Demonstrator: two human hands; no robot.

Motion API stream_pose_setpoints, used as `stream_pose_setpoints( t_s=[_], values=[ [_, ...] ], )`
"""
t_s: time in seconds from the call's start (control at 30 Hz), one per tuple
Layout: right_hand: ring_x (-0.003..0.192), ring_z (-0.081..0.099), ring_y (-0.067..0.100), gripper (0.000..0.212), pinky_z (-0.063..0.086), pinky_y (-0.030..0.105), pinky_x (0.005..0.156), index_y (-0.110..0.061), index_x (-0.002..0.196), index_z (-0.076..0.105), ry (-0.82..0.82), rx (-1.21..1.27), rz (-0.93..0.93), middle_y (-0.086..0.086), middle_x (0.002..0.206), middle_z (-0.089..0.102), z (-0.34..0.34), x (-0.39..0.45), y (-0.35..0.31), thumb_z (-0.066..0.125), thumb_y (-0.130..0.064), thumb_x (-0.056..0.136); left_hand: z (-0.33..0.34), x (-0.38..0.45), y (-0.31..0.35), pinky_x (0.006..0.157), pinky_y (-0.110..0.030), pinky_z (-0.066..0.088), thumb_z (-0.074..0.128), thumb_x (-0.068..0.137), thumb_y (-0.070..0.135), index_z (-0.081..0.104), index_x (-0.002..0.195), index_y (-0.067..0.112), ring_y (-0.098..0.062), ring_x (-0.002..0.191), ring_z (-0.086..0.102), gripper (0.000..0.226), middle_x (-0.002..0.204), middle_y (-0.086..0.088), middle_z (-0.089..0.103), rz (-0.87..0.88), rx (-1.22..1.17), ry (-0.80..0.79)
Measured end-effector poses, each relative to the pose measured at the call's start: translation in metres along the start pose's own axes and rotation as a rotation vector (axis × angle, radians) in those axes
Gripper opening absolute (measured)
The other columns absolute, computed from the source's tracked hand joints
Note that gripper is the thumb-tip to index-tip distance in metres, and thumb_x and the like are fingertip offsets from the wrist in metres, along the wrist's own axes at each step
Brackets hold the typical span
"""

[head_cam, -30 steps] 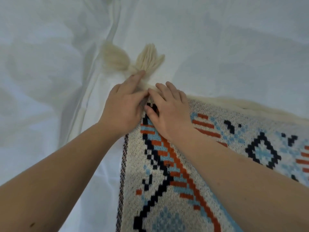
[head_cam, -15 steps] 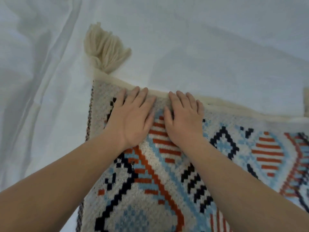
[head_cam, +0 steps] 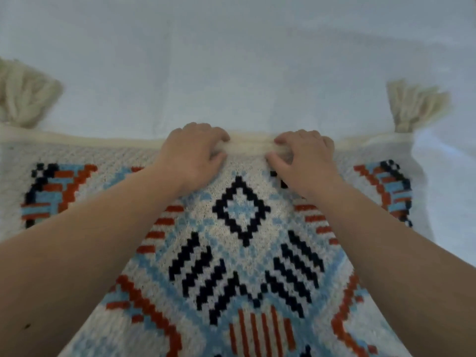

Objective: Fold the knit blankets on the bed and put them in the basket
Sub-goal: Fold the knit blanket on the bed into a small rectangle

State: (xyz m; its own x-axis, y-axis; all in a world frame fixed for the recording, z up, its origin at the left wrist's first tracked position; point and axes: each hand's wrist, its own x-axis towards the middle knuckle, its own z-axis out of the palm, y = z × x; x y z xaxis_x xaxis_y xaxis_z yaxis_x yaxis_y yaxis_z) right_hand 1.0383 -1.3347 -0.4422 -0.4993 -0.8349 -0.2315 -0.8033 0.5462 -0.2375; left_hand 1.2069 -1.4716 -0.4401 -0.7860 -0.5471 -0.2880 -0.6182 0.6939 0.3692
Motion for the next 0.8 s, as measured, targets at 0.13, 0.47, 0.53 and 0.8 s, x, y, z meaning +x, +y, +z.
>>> stream_pose_setpoints(
  t_s=[0.13,0.47,0.53,0.8],
  values=[
    [0.100,0.054,0.014,0.025,0.035,0.035,0.100,-0.023,0.110,0.066,0.107,0.068,-0.038,-0.010,0.098,0.062,-0.011,0.014,0.025,0.053,-0.043,0.099,0.001,0.017,0.015,0.093,-0.037,0.043,0.047,0.103,0.023,0.062,0.119,0.020,-0.022,0.110,0.057,0.022,0.118,0.000,0.065,-0.024,0.078,0.088],
    [0.139,0.037,0.025,0.036,0.012,0.041,0.114,-0.020,0.123,0.062,0.363,0.139,0.007,0.003,0.143,0.052,0.024,-0.028,0.031,0.050,-0.041,0.097,0.047,-0.015,0.074,0.123,-0.051,0.012,0.030,0.104,0.038,0.033,0.152,0.016,-0.032,0.151,0.018,0.053,0.162,-0.012,0.028,-0.033,0.219,0.166],
    [0.147,0.024,0.026,0.050,0.003,0.044,0.119,-0.018,0.137,0.053,0.313,0.102,0.022,0.007,0.155,0.039,0.038,-0.054,0.033,0.043,-0.047,0.098,0.069,-0.032,0.089,0.124,-0.051,0.004,0.015,0.103,0.049,0.017,0.157,0.019,-0.028,0.154,0.002,0.061,0.166,-0.008,0.009,0.056,0.261,0.049],
    [0.151,-0.013,0.022,0.077,-0.009,0.047,0.121,-0.025,0.158,-0.004,-0.020,-0.037,0.031,0.003,0.165,-0.014,0.044,-0.041,0.058,0.016,-0.068,0.097,0.086,-0.013,0.077,0.124,-0.045,-0.009,0.005,0.094,0.059,-0.013,0.156,0.029,-0.018,0.152,-0.019,0.071,0.165,-0.001,-0.016,0.121,0.277,-0.084]
  ],
)
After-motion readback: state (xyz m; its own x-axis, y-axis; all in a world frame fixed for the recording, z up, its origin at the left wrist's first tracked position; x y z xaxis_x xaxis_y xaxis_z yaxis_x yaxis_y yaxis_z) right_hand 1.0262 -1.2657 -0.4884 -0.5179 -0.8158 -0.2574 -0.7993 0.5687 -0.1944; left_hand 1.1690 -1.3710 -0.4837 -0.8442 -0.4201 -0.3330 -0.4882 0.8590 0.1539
